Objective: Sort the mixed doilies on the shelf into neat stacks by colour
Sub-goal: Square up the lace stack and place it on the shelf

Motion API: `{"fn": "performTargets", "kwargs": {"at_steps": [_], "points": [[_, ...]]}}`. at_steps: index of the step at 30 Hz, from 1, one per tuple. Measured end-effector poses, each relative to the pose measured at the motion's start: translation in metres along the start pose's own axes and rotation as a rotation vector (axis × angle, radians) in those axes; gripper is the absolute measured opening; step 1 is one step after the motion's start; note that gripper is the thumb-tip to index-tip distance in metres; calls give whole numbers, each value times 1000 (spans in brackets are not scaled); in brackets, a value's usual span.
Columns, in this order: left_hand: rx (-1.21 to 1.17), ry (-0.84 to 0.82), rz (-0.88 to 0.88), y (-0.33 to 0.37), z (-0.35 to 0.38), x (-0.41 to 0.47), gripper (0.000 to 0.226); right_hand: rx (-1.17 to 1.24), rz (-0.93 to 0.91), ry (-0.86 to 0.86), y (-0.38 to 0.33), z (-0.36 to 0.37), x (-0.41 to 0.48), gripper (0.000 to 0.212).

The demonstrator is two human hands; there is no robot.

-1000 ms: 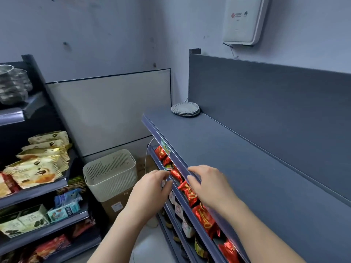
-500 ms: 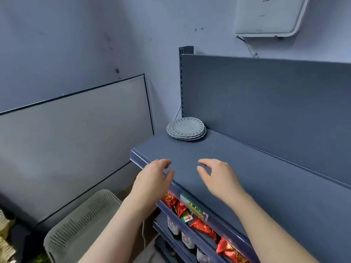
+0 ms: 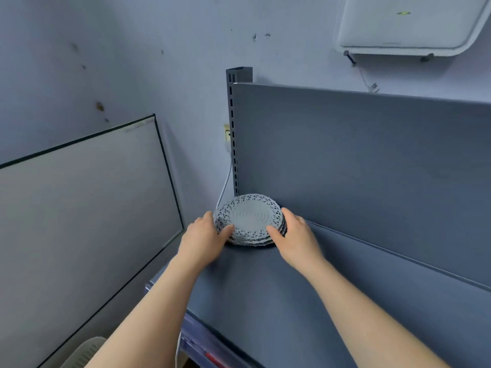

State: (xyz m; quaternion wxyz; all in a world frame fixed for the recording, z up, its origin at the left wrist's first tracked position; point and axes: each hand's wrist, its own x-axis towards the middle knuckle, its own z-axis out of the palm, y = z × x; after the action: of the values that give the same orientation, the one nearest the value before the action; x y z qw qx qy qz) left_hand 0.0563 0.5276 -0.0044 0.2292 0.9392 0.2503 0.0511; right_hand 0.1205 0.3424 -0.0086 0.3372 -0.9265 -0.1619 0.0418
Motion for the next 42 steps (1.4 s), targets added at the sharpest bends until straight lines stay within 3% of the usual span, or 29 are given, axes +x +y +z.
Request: {"fn": "performTargets", "kwargs": {"at_steps": [4,9,12,14,18,21,23,26,28,32,36,42], "points": [[64,-45,-7,-2,6,35,54,0,54,-32,-5,13,30,61],[-257,-108,45,-6,6,56,55,19,44,-8,-6,29,37,59],[-382,-52,92,-8,7,59,85,53,48,34,-6,35,34,62],[-440,-34,90,-9,5,62,94,83,48,57,-8,37,33,63],[-521,-109,40,-11,0,75,75,125,35,99,-13,39,30,66],[-494,-187,-15,-12,-3,86,92,140,49,116,-16,42,29,69],[-481,-233,-41,-12,-7,91,91,152,68,113,-16,42,28,72],[-492,-350,-23,-13,-13,95,57,173,98,89,-15,40,27,76],[-455,-377,37,-15,-13,93,48,183,107,78,-16,40,26,77],[-309,-325,169,-12,-12,88,58,188,124,98,-17,42,22,78],[-327,-350,197,-6,-15,89,66,190,131,125,-17,43,16,78],[-637,-537,128,-14,-17,88,71,236,158,117,-14,45,8,80]]}}
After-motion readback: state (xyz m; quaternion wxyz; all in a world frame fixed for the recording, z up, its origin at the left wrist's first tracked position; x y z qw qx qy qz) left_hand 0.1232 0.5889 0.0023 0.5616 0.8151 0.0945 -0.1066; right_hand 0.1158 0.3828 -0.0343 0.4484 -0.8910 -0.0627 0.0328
